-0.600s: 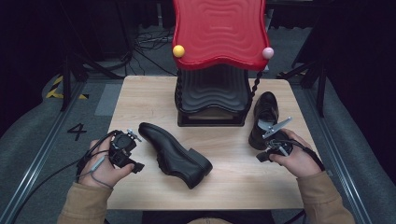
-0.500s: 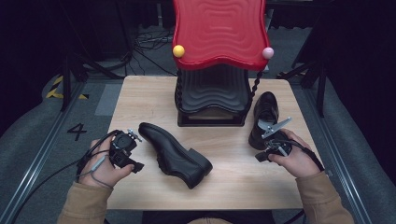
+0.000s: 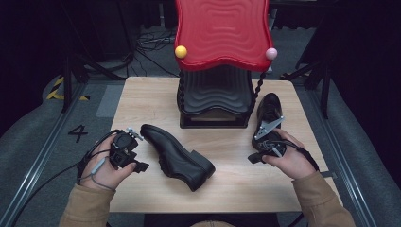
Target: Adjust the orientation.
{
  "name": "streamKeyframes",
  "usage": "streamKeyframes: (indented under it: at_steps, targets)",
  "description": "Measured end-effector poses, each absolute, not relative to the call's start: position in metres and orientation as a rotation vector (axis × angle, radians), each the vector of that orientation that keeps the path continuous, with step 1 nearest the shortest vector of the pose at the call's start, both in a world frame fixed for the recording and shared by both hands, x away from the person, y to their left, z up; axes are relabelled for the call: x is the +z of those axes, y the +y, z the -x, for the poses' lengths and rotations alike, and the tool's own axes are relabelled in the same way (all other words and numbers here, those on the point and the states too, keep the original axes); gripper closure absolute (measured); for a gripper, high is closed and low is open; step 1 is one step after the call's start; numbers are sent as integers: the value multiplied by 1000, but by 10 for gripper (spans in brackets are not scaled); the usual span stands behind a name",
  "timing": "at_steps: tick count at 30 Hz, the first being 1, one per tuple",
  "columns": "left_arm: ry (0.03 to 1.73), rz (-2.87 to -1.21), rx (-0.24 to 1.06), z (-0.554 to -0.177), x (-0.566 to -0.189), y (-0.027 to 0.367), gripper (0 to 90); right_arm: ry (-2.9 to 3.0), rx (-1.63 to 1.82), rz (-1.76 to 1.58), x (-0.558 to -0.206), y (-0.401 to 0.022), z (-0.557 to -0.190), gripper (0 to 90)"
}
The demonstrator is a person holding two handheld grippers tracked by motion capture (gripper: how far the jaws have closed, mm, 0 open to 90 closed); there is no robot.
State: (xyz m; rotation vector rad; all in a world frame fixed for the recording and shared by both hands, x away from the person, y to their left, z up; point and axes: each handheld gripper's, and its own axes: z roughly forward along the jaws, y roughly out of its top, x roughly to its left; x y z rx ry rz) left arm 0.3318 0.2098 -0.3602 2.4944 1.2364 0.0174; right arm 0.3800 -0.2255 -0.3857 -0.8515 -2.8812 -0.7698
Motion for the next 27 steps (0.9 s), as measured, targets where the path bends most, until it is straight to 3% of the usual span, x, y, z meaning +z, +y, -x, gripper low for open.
streamKeyframes:
  at_steps: [27]
  targets:
    - [1205,-2472,-5,-332,-361,209,395,-2862,-851,507,-374,-116,-376,900]
